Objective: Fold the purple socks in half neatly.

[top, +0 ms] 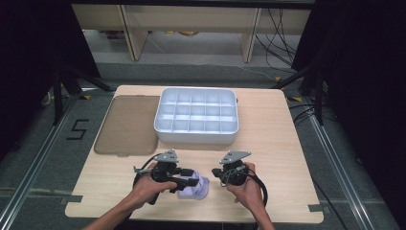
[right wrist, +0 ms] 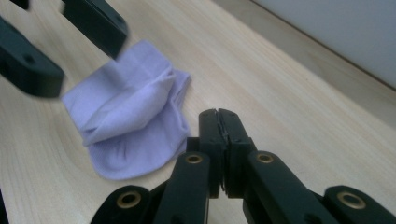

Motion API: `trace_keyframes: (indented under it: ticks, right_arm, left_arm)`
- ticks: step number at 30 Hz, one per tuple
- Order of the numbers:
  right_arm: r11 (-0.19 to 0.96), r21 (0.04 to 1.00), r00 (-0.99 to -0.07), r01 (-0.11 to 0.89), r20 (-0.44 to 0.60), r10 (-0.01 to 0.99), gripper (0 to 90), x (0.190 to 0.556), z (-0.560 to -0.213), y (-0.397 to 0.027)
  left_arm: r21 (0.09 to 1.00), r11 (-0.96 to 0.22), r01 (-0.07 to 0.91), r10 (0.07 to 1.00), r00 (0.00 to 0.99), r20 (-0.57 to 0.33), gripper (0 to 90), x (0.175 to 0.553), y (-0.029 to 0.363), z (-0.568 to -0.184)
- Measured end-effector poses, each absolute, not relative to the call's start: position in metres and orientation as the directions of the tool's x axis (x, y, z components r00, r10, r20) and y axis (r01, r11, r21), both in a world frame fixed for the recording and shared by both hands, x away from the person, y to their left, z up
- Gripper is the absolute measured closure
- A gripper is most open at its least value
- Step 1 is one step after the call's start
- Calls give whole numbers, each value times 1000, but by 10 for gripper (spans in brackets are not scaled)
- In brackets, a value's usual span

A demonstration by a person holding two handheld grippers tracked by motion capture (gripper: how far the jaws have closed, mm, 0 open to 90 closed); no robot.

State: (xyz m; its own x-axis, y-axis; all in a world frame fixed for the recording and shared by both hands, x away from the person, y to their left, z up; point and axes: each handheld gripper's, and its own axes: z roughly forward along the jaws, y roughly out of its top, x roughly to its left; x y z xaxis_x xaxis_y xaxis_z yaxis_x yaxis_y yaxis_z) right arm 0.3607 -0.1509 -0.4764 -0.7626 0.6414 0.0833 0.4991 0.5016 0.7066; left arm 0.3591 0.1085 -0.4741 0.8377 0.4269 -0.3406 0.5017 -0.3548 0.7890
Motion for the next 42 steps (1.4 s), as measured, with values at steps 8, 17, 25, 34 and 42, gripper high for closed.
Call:
trace_keyframes:
  ticks: [8,17,25,34,42]
  right_arm:
    - [537,725,-822,431,69,566,899,349,-456,-128]
    - [635,644,-848,426,39,528,900,352,-476,-105]
    - [651,588,-828,480,58,558,900,356,-493,-110]
    - [641,588,-823,494,76,563,900,355,-494,-110]
    - [618,626,-822,476,65,566,900,354,-484,-111]
  left_arm:
    - [756,-471,455,459,858,-230,843,345,129,-494]
    - [727,-531,435,446,873,-196,865,344,116,-504]
    - [747,-514,423,438,878,-196,876,345,116,-502]
    - [734,-523,434,507,850,-141,889,379,114,-512]
    - [757,-496,425,500,853,-152,878,368,117,-499]
